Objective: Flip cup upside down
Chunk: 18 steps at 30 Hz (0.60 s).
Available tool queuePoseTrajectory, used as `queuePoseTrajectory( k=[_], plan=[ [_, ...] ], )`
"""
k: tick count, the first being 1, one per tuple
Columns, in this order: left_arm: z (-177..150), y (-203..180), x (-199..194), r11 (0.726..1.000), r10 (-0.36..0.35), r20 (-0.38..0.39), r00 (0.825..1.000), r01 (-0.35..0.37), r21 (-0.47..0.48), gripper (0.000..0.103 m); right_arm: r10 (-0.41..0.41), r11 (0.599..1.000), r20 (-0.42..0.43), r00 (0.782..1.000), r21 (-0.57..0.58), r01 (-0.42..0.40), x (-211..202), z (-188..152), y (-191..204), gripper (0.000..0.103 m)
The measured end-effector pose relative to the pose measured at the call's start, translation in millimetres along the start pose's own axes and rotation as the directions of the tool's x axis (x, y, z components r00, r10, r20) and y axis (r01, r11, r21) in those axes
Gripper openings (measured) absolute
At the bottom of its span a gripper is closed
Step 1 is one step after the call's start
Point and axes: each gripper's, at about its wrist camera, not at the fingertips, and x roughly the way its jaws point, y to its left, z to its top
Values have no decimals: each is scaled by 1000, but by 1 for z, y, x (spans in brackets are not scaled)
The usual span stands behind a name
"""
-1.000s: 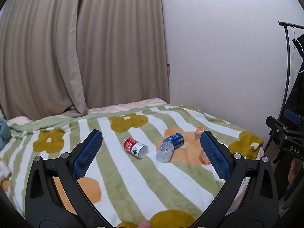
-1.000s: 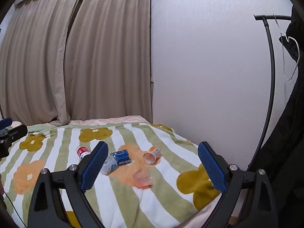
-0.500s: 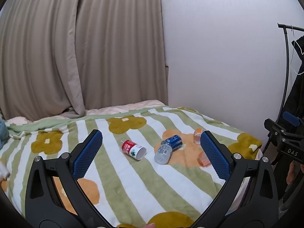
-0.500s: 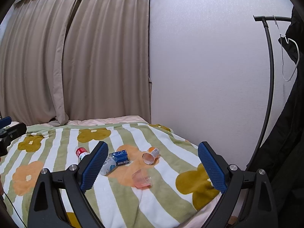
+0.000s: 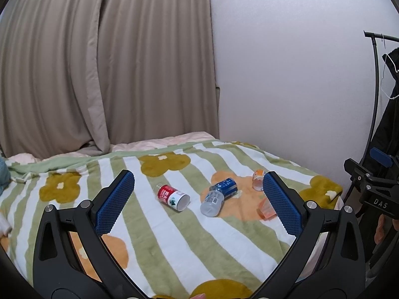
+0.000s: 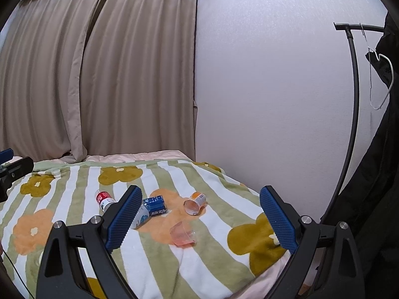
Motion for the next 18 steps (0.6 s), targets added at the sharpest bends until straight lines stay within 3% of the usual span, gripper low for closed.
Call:
queuePoseTrajectory(
  k=[18],
  plan=[
    [0, 1, 0, 1000, -1, -1, 1000, 1, 0, 103, -1, 1000, -1, 1000, -2, 1, 1, -2, 2, 94]
  ],
)
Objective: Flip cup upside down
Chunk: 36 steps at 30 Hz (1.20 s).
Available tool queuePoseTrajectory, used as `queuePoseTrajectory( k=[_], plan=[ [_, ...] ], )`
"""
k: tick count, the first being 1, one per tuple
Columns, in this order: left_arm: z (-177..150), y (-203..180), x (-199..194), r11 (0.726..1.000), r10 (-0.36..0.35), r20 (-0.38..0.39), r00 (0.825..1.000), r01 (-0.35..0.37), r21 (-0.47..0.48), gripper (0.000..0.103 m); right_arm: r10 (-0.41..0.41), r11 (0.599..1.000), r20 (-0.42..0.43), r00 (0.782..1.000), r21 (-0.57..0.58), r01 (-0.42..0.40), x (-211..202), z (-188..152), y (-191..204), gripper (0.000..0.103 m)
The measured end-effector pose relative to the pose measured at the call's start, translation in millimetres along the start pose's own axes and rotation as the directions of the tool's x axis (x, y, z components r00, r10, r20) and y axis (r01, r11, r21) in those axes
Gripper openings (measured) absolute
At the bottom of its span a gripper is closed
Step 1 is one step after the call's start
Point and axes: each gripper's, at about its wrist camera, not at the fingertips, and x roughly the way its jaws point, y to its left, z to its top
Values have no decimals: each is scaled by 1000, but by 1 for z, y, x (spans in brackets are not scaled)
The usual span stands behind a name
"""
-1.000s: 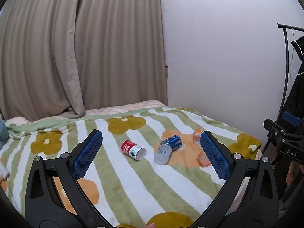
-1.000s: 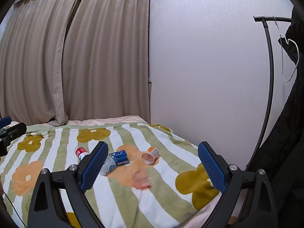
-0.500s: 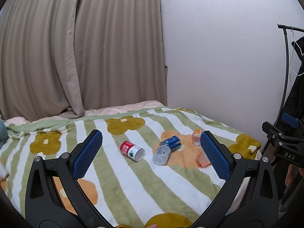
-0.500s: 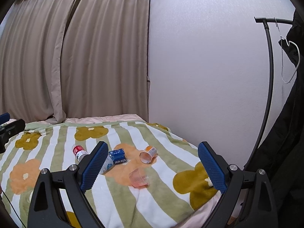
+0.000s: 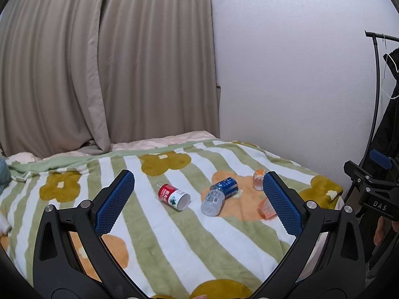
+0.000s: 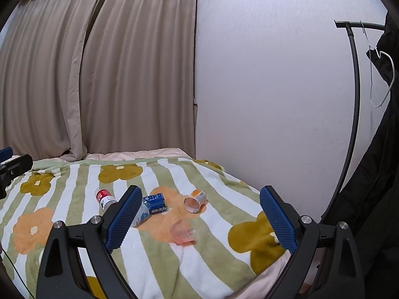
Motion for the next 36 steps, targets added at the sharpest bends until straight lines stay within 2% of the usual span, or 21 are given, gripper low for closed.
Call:
queuePoseTrajectory(
  k=[36],
  plan=[
    [1, -2, -1, 1000, 6, -7, 1000, -6, -6, 103, 23, 1000, 1, 1000, -2, -23, -3, -1, 7, 94]
  ],
)
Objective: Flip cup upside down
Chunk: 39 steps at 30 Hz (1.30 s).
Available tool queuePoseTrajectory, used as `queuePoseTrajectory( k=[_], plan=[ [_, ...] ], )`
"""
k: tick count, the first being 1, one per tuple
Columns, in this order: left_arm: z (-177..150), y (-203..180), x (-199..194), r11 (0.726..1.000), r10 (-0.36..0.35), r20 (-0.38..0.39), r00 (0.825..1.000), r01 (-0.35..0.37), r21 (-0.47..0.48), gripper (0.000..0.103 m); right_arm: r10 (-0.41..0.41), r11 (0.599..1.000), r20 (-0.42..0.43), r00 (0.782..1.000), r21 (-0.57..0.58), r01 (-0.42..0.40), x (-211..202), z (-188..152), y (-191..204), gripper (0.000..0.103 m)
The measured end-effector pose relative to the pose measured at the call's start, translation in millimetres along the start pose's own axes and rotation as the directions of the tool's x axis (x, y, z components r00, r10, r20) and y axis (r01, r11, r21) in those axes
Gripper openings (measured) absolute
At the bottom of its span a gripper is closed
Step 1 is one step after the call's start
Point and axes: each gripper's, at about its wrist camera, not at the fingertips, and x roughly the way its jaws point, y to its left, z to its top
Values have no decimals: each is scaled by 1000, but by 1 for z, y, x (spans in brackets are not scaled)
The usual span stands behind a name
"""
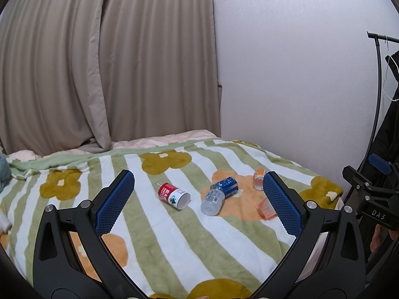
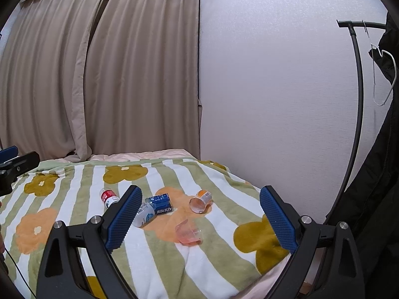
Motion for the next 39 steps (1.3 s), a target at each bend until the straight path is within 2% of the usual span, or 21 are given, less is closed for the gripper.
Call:
queuePoseTrajectory(
  k=[11, 18, 23, 27, 28, 30, 33, 34, 37, 39],
  plan=[
    [-1, 1, -1, 1000, 1, -2, 1000, -1, -3, 103, 2, 1000, 2, 1000, 0, -2, -1, 0, 2, 94],
    [-1, 2, 9, 1000, 13, -32, 999, -14, -13, 103, 21, 1000, -3, 1000, 1, -21, 3, 2, 5, 94],
    [8, 20, 59, 996, 36, -120, 992, -45, -74, 103, 58, 998, -16, 998, -1, -58, 13, 1, 4, 94],
    [15, 44, 123, 990, 35, -225, 974, -64, -125, 103, 99, 995, -25, 995, -6, -100, 27, -1, 3, 94],
    [16, 49, 141, 988, 32, -258, 966, -70, -137, 103, 109, 994, -26, 994, -6, -110, 31, -1, 4, 94],
    [14, 62, 185, 981, 17, -346, 938, -83, -176, 103, 131, 991, -29, 991, -3, -131, 38, -3, 5, 94],
    [0, 86, 254, 953, -38, -481, 876, -112, -280, 103, 153, 988, -40, 987, -5, -153, 50, -8, 7, 94],
    [-7, 92, 275, 943, -42, -525, 850, -141, -302, 103, 159, 987, -45, 986, -6, -159, 53, -10, 7, 94],
    [-37, 107, 334, 914, -35, -661, 749, -243, -324, 102, 174, 985, -66, 983, 1, -174, 66, -16, 8, 94],
    [-56, 115, 362, 900, -20, -716, 698, -298, -317, 102, 182, 983, -84, 980, 16, -182, 76, -22, 6, 94]
  ],
)
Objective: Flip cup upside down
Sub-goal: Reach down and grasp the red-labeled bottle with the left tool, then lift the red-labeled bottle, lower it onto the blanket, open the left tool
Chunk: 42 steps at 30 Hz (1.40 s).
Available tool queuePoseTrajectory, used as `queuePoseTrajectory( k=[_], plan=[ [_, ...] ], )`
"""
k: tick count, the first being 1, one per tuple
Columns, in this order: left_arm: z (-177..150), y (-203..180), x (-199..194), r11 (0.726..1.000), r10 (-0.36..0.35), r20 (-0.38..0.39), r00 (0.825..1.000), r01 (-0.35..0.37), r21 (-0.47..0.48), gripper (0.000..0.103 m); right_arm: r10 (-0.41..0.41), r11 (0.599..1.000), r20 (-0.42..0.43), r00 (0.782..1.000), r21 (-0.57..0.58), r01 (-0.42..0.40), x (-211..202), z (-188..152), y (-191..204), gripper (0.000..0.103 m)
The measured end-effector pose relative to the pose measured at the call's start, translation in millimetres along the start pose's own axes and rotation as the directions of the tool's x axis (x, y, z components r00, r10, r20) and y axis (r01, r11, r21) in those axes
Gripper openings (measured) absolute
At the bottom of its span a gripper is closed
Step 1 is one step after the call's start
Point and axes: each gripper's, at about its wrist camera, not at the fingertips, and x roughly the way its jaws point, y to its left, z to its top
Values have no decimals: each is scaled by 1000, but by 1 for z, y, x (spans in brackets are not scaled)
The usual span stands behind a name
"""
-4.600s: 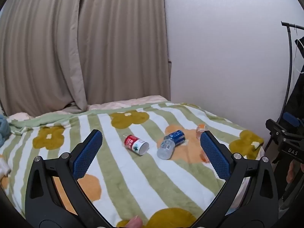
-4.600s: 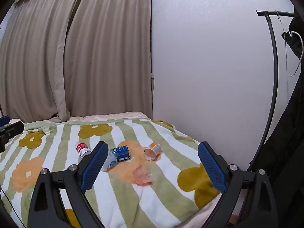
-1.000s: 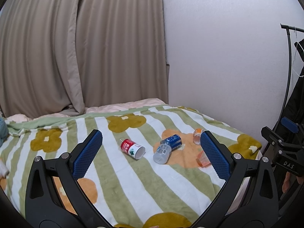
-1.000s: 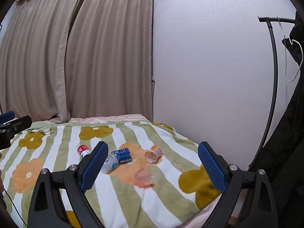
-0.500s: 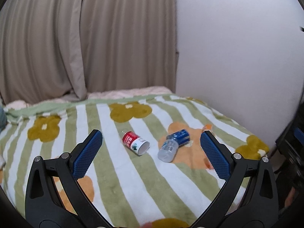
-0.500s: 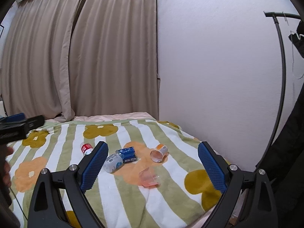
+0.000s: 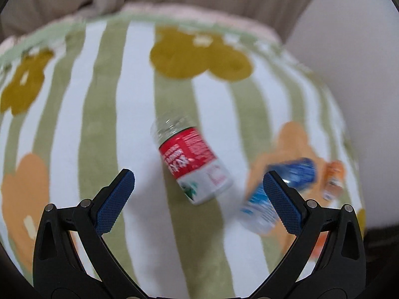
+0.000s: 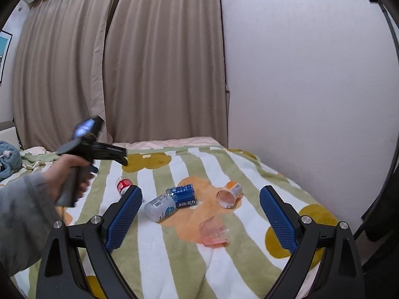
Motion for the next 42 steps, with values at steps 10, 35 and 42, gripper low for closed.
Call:
queuePoseTrajectory(
  k=[10, 35, 42],
  plan=[
    [24, 17, 92, 992, 39, -142, 989, -55, -115, 101, 8, 1000, -94, 996, 1, -8, 41, -22, -8, 94],
    [-59, -35, -51, 944, -142, -218, 966, 198, 263, 71, 42, 999, -47, 998, 21, -41, 8, -16, 16, 94],
    [-145, -56, -35, 930, -140, -324, 936, 236, 282, 71, 42, 999, -41, 998, 20, -42, -20, -15, 22, 94]
  ],
)
